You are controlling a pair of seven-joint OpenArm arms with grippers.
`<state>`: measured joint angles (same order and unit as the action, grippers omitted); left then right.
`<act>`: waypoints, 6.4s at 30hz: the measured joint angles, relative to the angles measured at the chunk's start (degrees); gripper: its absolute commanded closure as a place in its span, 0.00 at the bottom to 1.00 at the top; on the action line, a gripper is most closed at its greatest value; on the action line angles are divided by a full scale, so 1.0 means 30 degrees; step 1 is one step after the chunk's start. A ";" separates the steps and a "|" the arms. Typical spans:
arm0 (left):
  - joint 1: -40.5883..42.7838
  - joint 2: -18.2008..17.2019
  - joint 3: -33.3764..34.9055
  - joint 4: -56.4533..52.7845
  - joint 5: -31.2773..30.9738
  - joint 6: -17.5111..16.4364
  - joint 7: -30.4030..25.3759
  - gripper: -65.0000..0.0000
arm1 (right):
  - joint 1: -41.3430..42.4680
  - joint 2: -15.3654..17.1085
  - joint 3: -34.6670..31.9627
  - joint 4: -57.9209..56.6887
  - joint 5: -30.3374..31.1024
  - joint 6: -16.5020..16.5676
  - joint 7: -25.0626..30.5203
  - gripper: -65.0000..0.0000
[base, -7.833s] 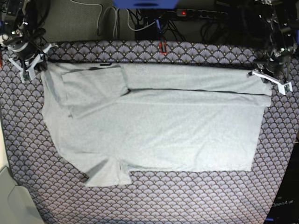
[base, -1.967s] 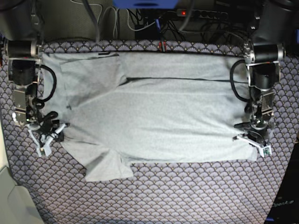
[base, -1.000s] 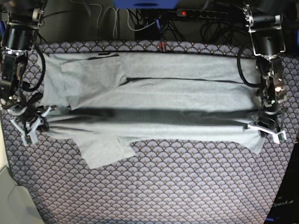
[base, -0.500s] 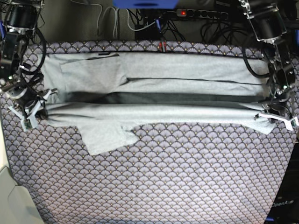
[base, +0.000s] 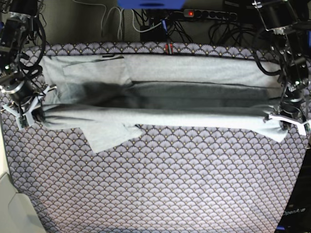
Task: Fold the T-shirt properly
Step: 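Lift the hem edge and fold it over toward the collar edge, then release the right gripper and move it to the hanging sleeve, then grasp the sleeve with the right gripper and tuck it onto the folded shirt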
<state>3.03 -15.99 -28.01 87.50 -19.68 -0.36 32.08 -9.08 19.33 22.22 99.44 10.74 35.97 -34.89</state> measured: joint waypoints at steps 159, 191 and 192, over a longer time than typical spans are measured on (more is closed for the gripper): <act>0.2368 0.0357 -0.0080 -0.4153 -0.1107 -0.0306 -0.1428 0.99 | 0.8415 -0.0590 -0.6258 -1.1060 -0.0328 0.1348 -0.3133 0.60; 0.1967 0.0415 -0.0007 -0.4291 -0.0889 -0.0240 -0.1202 0.99 | 0.4299 -0.1326 -0.6980 -0.1224 -0.0131 0.1399 -0.3461 1.00; 0.1974 0.0415 -0.0007 -0.4291 -0.0882 -0.0240 -0.1209 0.99 | 0.3818 -0.1304 -0.6615 -0.0226 -0.0226 0.1421 -0.3920 1.00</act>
<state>8.95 -14.74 -28.03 74.63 -22.33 -1.08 28.45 2.37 15.42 2.37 98.76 10.07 40.23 -46.65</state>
